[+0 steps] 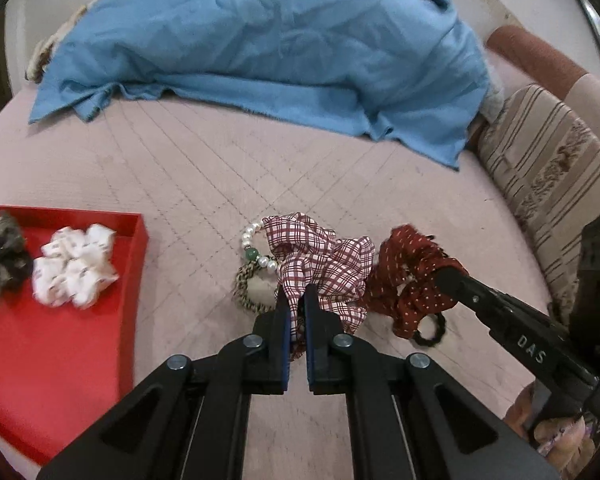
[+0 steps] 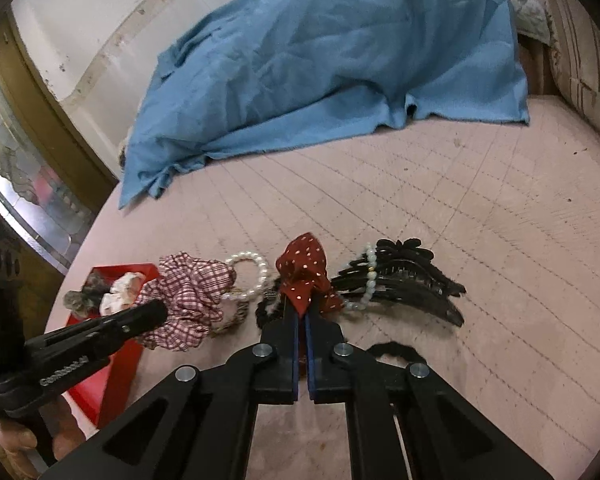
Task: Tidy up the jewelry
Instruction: 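Grasp the pink plaid scrunchie with the left tool while the right tool grasps the red polka-dot scrunchie, then carry both scrunchies into the red tray and open both tools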
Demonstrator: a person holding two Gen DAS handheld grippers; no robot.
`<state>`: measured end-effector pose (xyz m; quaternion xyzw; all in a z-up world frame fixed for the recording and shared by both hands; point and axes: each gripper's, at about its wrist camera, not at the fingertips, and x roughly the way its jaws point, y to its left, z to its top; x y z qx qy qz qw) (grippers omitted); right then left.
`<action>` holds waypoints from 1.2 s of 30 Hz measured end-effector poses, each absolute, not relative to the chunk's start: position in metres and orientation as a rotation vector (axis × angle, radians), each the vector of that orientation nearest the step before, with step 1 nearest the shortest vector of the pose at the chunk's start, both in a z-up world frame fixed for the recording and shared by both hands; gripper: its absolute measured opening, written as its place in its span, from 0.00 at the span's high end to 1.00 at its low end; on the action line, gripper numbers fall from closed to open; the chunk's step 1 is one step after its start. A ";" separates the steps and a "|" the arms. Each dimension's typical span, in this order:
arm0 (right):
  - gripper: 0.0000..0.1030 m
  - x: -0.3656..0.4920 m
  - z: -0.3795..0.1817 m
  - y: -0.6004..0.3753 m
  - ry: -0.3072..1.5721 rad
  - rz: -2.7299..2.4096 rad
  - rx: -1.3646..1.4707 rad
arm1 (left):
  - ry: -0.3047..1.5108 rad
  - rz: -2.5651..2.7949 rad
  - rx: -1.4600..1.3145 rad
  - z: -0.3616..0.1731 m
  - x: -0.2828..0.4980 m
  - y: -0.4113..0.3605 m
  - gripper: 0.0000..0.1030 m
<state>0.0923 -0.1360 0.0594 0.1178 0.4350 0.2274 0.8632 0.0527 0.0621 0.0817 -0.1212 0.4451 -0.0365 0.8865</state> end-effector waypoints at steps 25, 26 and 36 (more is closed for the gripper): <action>0.97 -0.009 0.127 -0.058 0.865 0.692 0.184 | 0.854 0.385 -0.437 0.100 -0.098 0.239 0.94; 0.97 -0.010 0.127 -0.051 0.870 0.702 0.178 | 0.852 0.395 -0.447 0.099 -0.100 0.246 0.94; 0.97 -0.023 0.122 0.053 0.953 0.876 0.112 | 0.873 0.462 -0.501 0.070 -0.109 0.285 0.94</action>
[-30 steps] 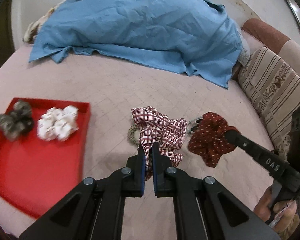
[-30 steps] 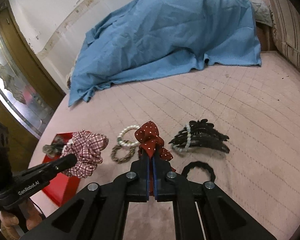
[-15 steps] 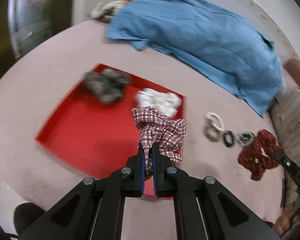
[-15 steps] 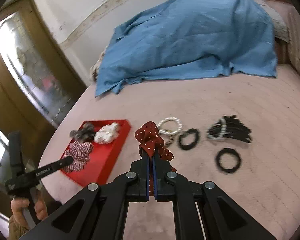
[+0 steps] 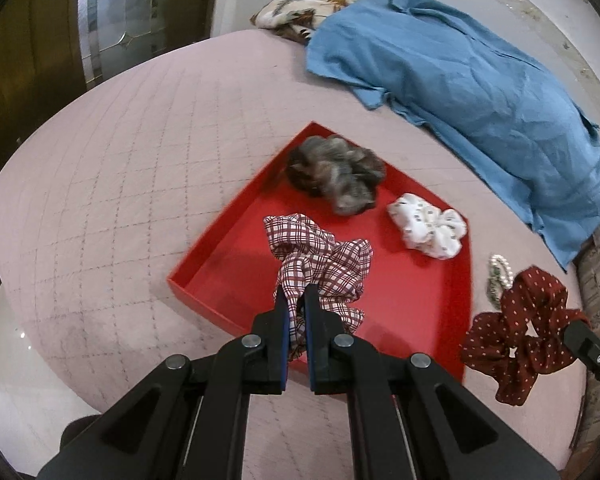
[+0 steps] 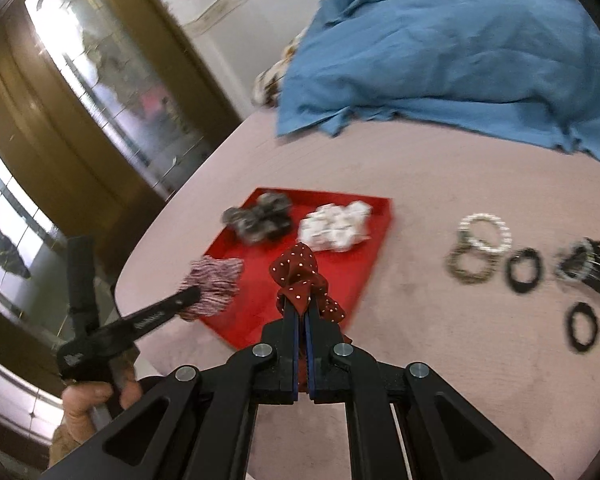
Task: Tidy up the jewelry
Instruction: 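Carry both scrunchies into the red tray and open both tools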
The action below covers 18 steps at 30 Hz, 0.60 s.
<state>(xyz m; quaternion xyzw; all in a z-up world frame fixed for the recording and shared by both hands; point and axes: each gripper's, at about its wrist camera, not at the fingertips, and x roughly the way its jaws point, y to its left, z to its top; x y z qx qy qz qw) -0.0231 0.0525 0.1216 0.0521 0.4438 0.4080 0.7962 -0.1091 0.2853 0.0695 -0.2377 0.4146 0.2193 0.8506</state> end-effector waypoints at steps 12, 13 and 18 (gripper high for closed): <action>0.97 -0.003 0.058 0.115 1.186 0.915 0.188 | 0.864 0.495 -0.495 0.055 -0.111 0.310 0.93; 0.97 -0.003 0.054 0.116 1.193 0.905 0.170 | 0.862 0.494 -0.495 0.055 -0.111 0.311 0.90; 0.94 -0.005 0.044 0.118 1.198 0.864 0.089 | 0.845 0.479 -0.502 0.059 -0.112 0.309 0.81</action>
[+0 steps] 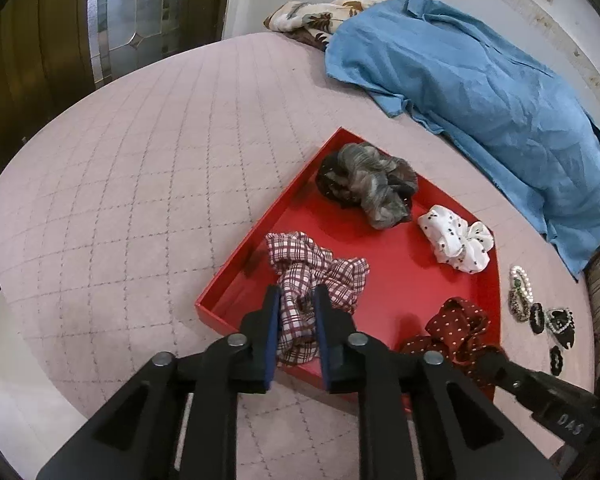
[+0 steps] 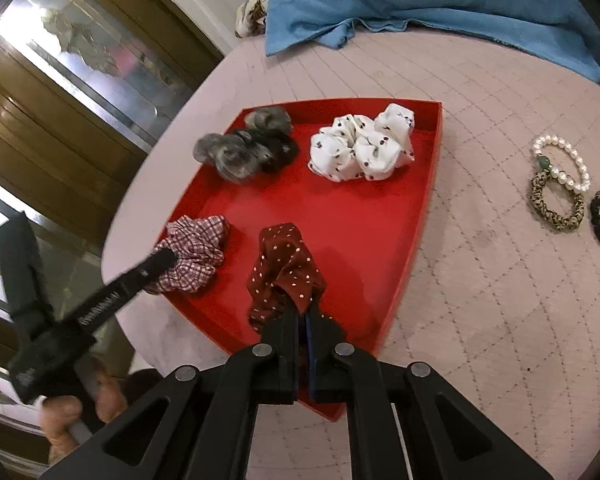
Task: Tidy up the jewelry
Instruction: 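Carry both scrunchies into the red tray and open both tools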
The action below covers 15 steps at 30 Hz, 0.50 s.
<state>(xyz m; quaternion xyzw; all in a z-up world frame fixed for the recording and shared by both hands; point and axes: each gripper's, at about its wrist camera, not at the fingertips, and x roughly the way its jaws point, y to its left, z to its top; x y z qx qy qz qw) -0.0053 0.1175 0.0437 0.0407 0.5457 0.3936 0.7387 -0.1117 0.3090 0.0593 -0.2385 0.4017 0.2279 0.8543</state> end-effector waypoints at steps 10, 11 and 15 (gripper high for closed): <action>0.66 -0.022 0.064 0.109 1.107 0.854 0.026 | 0.789 0.483 -0.468 0.089 -0.117 0.291 0.64; 0.66 -0.024 0.067 0.105 1.093 0.854 0.024 | 0.786 0.484 -0.465 0.091 -0.117 0.289 0.64; 0.63 -0.033 0.081 0.087 1.045 0.842 0.020 | 0.785 0.472 -0.425 0.105 -0.118 0.277 0.63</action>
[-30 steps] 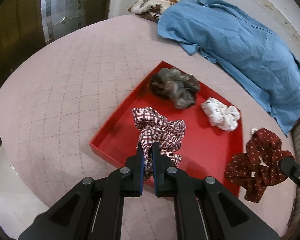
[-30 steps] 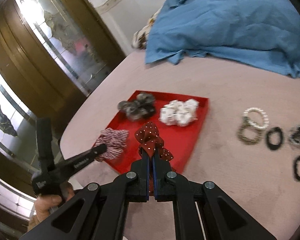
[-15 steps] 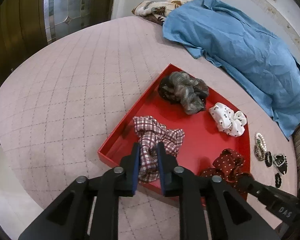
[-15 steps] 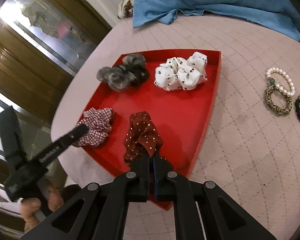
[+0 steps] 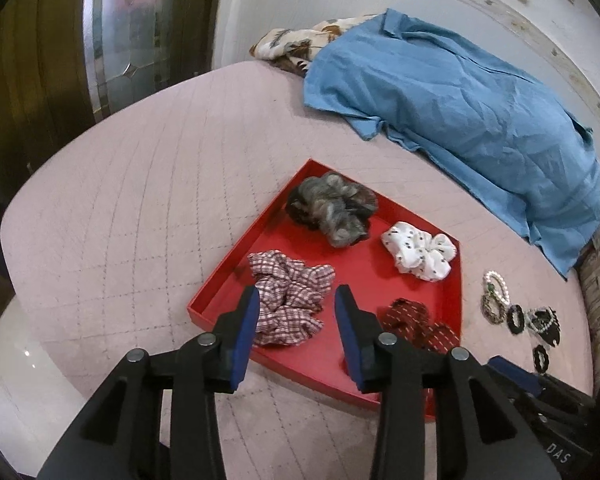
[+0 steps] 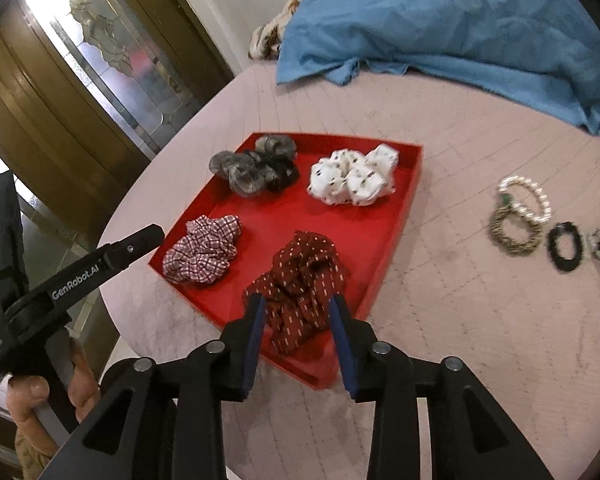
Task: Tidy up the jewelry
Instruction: 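Carry both scrunchies into the red tray and open both tools, then move both open tools toward the bracelets and hair ties on the bed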
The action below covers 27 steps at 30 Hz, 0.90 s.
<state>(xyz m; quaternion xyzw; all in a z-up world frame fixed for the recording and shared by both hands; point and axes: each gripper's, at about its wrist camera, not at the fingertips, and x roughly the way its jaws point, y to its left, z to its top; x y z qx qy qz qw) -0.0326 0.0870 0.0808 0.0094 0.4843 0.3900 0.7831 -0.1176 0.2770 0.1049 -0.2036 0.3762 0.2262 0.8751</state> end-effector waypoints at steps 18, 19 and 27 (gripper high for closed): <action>0.53 -0.029 0.062 -0.122 1.000 0.521 0.244 | 0.843 0.288 -0.196 0.124 -0.090 0.160 0.53; 0.53 -0.027 0.058 -0.138 1.001 0.490 0.268 | 0.848 0.277 -0.189 0.123 -0.087 0.153 0.53; 0.53 -0.017 0.045 -0.193 0.988 0.408 0.332 | 0.922 0.174 -0.166 0.106 -0.060 0.105 0.53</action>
